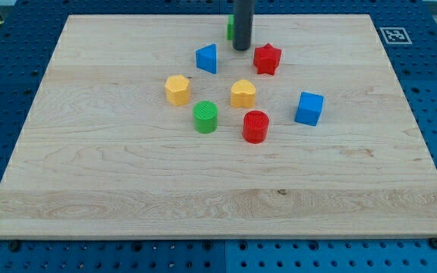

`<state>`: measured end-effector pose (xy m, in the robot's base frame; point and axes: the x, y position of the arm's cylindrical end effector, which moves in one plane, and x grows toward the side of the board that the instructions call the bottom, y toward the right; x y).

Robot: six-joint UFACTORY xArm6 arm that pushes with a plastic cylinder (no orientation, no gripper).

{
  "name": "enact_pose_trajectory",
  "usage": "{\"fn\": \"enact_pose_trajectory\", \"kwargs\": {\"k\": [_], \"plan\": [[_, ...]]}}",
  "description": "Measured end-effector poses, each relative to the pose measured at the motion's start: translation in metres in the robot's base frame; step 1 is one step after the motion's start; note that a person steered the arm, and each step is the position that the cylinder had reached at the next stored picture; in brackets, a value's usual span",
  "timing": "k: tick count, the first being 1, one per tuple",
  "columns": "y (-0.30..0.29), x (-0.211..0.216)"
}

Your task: Move the red star top right to the yellow heart

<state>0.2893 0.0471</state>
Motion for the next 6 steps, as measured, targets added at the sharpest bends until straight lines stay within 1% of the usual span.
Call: {"fn": "enact_pose_trajectory", "kwargs": {"k": [1, 3, 4, 6], "plan": [[0.021, 0.021], [0.047, 0.039], [0.038, 0.039], [-0.010, 0.039]]}}
